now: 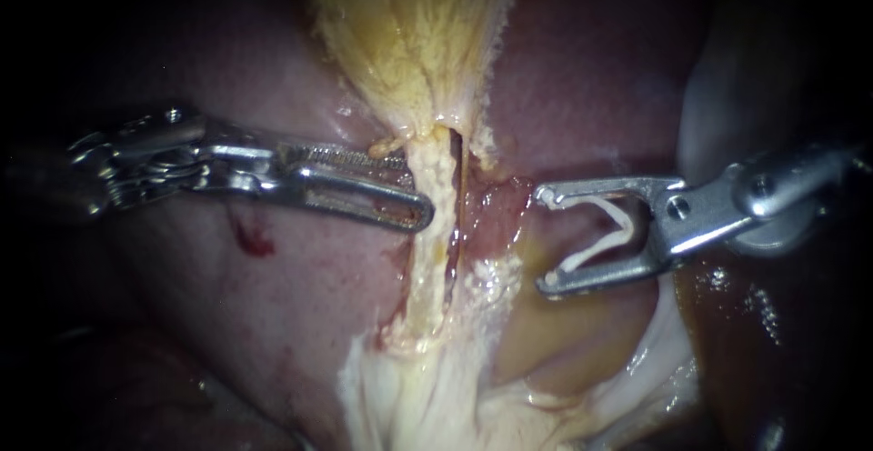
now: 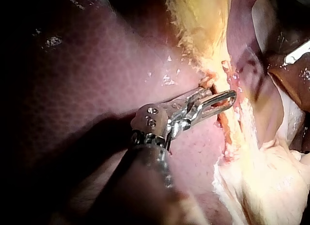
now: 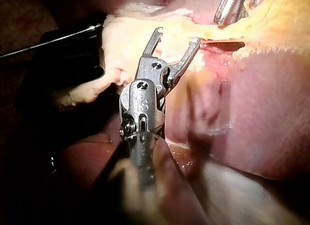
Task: Grabbing gallbladder
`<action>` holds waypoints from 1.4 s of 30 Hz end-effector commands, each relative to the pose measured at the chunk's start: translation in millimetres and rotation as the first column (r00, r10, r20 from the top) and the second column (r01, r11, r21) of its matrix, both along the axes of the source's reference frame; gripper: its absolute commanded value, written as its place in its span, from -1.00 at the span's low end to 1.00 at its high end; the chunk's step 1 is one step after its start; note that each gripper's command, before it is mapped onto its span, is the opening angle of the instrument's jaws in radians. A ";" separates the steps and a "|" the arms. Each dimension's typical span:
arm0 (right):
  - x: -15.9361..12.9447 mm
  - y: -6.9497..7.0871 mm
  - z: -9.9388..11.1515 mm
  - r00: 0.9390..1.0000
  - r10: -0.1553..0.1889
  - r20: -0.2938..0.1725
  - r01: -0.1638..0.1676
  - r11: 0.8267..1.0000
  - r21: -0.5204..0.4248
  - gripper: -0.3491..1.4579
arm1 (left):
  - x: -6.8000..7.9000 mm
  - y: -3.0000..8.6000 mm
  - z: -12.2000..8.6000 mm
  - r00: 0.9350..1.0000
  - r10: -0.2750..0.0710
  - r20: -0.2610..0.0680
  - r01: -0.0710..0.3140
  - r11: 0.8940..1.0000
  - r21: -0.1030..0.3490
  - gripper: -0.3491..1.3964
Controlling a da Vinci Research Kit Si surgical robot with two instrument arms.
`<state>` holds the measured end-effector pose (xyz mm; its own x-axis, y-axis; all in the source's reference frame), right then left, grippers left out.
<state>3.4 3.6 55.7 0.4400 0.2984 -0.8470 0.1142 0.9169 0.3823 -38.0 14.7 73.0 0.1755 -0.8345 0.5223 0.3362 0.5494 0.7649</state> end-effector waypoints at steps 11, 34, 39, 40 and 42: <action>-0.1 0.0 0.0 1.000 -0.001 -0.001 0.001 1.000 0.000 -0.09 | 0.3 -0.4 -0.4 1.000 0.000 0.000 0.000 1.000 0.000 -0.17; -0.3 0.0 -0.1 1.000 -0.001 -0.001 0.001 1.000 0.000 -0.10 | 3.7 -0.3 -4.5 1.000 -0.002 0.000 0.002 1.000 -0.004 -0.11; -0.3 0.0 -0.1 1.000 -0.001 -0.001 0.001 1.000 0.000 -0.10 | 4.9 0.2 -5.6 1.000 -0.006 -0.003 0.006 1.000 -0.022 -0.11; -0.3 0.0 -0.1 1.000 -0.001 -0.001 0.001 1.000 0.000 -0.10 | 5.2 0.3 -5.8 1.000 -0.005 -0.005 0.005 0.999 -0.032 -0.11; -0.3 0.0 -0.1 1.000 -0.001 -0.001 0.001 1.000 0.000 -0.10 | 5.7 0.7 -6.3 1.000 -0.005 -0.011 0.004 0.999 -0.052 -0.11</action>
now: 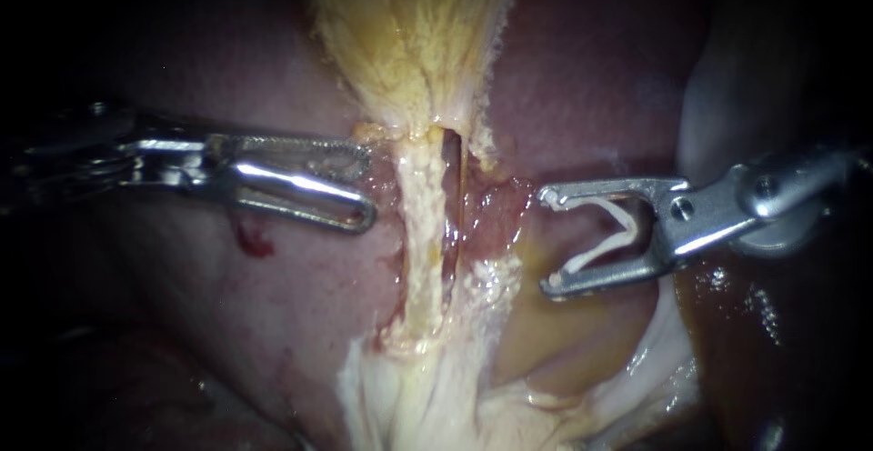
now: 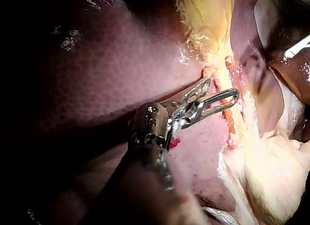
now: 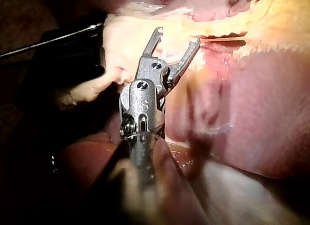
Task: Grabbing gallbladder
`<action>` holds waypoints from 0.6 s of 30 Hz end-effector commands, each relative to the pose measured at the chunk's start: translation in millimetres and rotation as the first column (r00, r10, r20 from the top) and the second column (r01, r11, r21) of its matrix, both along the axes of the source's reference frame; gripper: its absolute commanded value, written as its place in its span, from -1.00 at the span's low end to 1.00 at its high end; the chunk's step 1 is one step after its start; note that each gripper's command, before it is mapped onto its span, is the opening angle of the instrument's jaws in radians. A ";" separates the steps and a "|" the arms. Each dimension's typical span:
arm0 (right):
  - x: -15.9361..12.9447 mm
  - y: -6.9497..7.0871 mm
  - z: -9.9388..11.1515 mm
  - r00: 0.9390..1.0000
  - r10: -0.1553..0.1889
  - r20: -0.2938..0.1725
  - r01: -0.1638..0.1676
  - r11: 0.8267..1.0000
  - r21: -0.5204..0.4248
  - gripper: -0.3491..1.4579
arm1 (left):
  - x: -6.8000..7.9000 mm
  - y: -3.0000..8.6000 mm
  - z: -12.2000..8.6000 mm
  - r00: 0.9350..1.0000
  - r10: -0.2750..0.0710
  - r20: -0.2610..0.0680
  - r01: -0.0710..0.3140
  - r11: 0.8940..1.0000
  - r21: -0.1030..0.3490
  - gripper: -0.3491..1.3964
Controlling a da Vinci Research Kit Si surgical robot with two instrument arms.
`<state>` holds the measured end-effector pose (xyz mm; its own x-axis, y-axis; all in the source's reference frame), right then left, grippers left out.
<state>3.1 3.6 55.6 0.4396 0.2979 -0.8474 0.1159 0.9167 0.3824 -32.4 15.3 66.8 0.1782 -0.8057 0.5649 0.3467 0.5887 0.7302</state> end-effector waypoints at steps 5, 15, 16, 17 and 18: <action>0.0 0.0 0.0 1.000 0.000 0.000 0.000 1.000 0.000 -0.10 | 0.7 1.0 -1.0 1.000 0.005 -0.013 -0.005 0.999 -0.045 -0.11; -0.1 0.0 0.0 1.000 0.000 0.000 0.000 1.000 0.000 -0.10 | 1.1 2.7 -2.6 0.999 0.025 -0.039 -0.030 0.988 -0.149 -0.10; -0.1 0.0 0.0 1.000 0.000 0.000 0.000 1.000 0.000 -0.10 | 1.0 2.8 -2.7 0.999 0.025 -0.041 -0.031 0.988 -0.153 -0.10; -0.1 0.0 0.0 1.000 0.000 0.000 0.000 1.000 0.000 -0.10 | 1.0 2.9 -2.7 0.999 0.025 -0.043 -0.031 0.987 -0.158 -0.08; -0.1 0.0 0.0 1.000 0.000 0.000 0.000 1.000 0.000 -0.10 | 0.9 2.9 -2.7 0.999 0.025 -0.045 -0.032 0.986 -0.163 -0.08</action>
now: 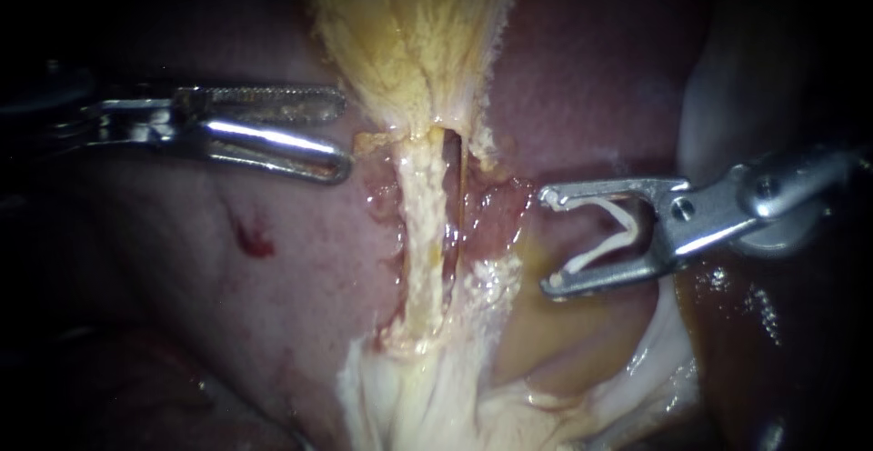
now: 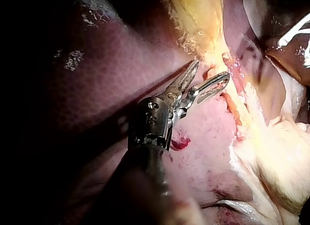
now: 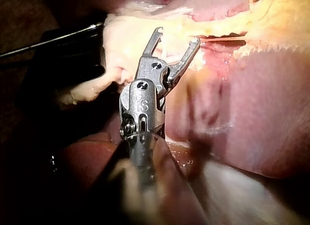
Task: Grabbing gallbladder
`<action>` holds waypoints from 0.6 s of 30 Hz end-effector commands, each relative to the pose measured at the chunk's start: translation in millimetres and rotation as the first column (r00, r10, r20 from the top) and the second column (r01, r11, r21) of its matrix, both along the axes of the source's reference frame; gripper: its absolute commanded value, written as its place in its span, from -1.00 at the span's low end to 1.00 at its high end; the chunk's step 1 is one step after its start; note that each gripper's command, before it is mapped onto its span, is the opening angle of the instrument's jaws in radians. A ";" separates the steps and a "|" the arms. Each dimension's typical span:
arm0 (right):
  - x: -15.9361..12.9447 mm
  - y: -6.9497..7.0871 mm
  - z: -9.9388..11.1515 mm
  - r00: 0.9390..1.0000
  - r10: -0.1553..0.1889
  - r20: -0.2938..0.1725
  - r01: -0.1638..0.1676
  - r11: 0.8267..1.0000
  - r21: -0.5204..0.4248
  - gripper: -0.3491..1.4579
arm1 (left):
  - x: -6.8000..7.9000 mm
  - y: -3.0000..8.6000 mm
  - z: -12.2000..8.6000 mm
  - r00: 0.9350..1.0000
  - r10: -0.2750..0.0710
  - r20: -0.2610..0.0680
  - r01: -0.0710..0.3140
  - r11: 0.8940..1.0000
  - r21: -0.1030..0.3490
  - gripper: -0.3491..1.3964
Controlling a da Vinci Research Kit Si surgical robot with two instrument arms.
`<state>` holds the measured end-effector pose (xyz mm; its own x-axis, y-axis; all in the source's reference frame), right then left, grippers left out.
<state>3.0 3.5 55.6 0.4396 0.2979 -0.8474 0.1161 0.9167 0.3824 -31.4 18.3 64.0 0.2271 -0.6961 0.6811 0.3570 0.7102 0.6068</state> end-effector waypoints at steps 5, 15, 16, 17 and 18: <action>0.0 0.0 0.0 1.000 0.000 0.000 0.000 1.000 0.000 -0.10 | -1.2 0.0 0.4 1.000 -0.005 -0.009 0.004 1.000 -0.017 -0.08; 0.0 0.0 0.0 1.000 0.000 0.000 0.000 1.000 0.000 -0.10 | -3.6 -0.8 1.9 1.000 0.012 -0.004 -0.012 0.999 -0.041 -0.10; 0.0 0.0 0.0 1.000 0.000 0.000 0.000 1.000 0.000 -0.10 | -3.7 -0.8 2.1 1.000 0.014 -0.006 -0.014 0.999 -0.047 -0.10; 0.0 0.0 0.0 1.000 0.000 0.000 0.000 1.000 0.000 -0.10 | -3.8 -0.8 2.3 1.000 0.015 -0.009 -0.016 0.999 -0.047 -0.10; 0.0 0.0 0.0 1.000 0.000 0.000 0.000 1.000 0.000 -0.10 | -3.8 -0.8 2.4 1.000 0.019 -0.012 -0.020 0.998 -0.052 -0.10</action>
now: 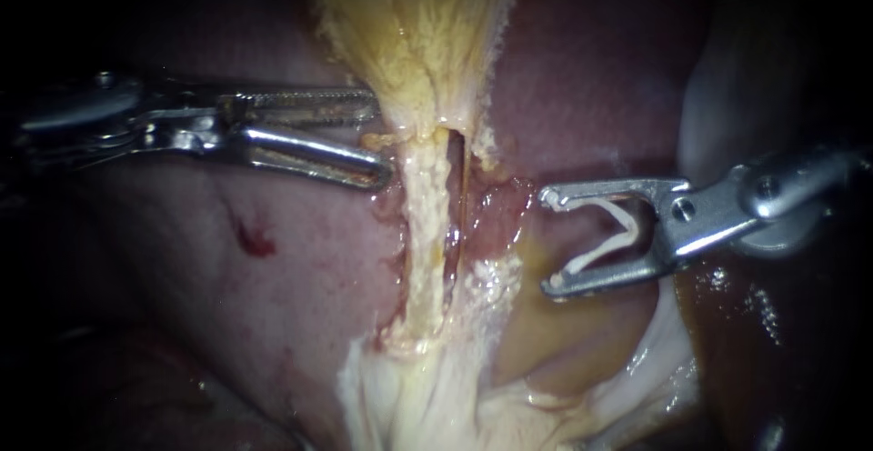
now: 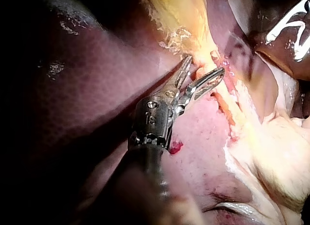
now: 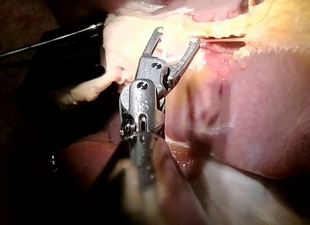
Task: Grabbing gallbladder
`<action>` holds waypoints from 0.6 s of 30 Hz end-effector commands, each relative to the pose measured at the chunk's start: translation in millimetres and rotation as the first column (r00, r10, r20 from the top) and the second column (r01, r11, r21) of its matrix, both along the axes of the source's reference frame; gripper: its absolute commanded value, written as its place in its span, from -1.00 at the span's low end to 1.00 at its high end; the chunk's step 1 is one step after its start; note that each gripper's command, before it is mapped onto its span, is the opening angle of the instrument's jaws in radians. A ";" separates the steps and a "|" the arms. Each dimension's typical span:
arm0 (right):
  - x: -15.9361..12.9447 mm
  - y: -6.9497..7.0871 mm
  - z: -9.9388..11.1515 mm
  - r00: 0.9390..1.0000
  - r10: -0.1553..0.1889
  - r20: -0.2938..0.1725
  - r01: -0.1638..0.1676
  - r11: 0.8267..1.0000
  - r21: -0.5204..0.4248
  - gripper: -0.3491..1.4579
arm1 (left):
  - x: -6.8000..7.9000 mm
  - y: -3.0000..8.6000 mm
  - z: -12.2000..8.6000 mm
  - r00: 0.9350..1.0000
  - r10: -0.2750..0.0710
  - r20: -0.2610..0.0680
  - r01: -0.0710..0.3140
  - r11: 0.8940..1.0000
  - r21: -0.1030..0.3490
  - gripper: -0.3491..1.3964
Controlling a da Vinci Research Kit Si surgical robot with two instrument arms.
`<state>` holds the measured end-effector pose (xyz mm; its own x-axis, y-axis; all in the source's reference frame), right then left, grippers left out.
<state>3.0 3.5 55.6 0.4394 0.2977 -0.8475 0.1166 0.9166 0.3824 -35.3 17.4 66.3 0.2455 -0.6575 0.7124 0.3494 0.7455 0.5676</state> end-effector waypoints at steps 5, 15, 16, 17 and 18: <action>0.0 0.0 0.0 1.000 0.000 0.000 0.000 1.000 0.000 -0.10 | 0.1 0.1 1.0 1.000 0.013 -0.014 -0.014 1.000 -0.014 -0.10; 0.1 0.0 0.0 1.000 0.000 0.000 0.000 1.000 0.000 -0.10 | -0.6 0.3 2.0 0.999 0.017 -0.029 -0.018 1.000 -0.020 -0.19; 0.1 0.0 0.0 1.000 0.000 0.000 0.000 1.000 0.000 -0.10 | -0.7 0.3 2.1 0.999 0.019 -0.030 -0.020 0.999 -0.026 -0.19; 0.1 0.0 0.0 1.000 0.000 0.000 0.000 1.000 0.000 -0.10 | -0.8 0.3 2.1 0.999 0.019 -0.030 -0.020 0.999 -0.026 -0.25; 0.1 0.0 0.0 1.000 0.000 0.000 0.000 1.000 0.000 -0.10 | -0.9 0.2 2.1 0.999 0.021 -0.031 -0.022 0.999 -0.031 -0.27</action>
